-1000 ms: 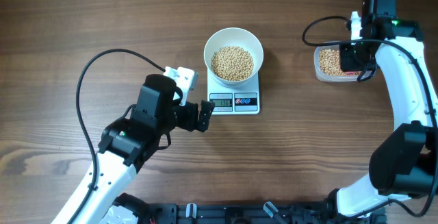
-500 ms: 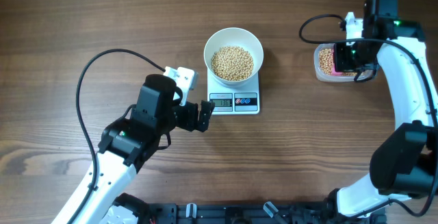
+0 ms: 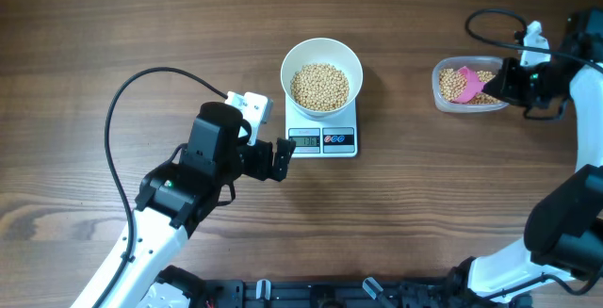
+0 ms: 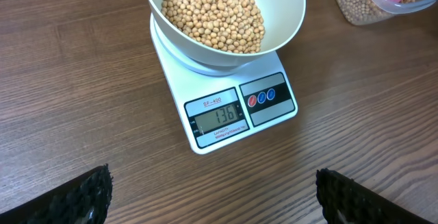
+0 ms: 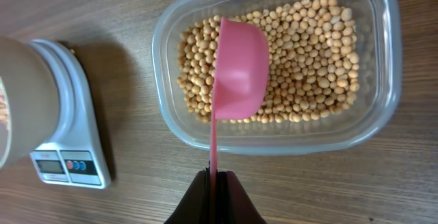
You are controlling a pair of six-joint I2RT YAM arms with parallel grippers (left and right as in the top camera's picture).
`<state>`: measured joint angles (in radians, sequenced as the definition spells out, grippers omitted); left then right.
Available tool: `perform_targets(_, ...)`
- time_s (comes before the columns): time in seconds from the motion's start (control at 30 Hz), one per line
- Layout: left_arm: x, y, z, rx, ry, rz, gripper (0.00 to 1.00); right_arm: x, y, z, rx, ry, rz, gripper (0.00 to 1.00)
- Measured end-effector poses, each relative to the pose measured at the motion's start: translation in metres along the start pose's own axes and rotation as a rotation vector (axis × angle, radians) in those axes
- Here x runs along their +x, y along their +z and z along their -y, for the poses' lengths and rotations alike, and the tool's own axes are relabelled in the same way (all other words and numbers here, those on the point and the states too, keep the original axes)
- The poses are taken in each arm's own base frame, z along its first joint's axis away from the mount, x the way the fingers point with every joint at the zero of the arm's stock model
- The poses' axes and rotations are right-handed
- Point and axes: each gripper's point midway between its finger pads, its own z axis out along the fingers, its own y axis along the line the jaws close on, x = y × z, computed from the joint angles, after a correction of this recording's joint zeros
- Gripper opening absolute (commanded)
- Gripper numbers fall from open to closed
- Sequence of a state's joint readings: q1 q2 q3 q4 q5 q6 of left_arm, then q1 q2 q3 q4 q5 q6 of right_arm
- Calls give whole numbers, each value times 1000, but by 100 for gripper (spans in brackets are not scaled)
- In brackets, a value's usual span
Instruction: Scoop item into bowl and weigh 150g on scale
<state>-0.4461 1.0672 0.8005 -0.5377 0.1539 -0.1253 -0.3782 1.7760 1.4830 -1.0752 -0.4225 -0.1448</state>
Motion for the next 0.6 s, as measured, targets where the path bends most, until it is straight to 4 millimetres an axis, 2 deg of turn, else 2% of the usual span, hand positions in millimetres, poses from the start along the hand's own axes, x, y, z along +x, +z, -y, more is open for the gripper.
perform_targets(0.2,0,0,0,0,0,0,100,2,-7,7,-96,64,15,4)
perform_targets(0.43,0,0,0,0,0,0,100,6,5,5,-172,100,-19,4)
perform_targets(0.6,0,0,0,0,0,0,100,4,4,-3,-220,104,-9,4)
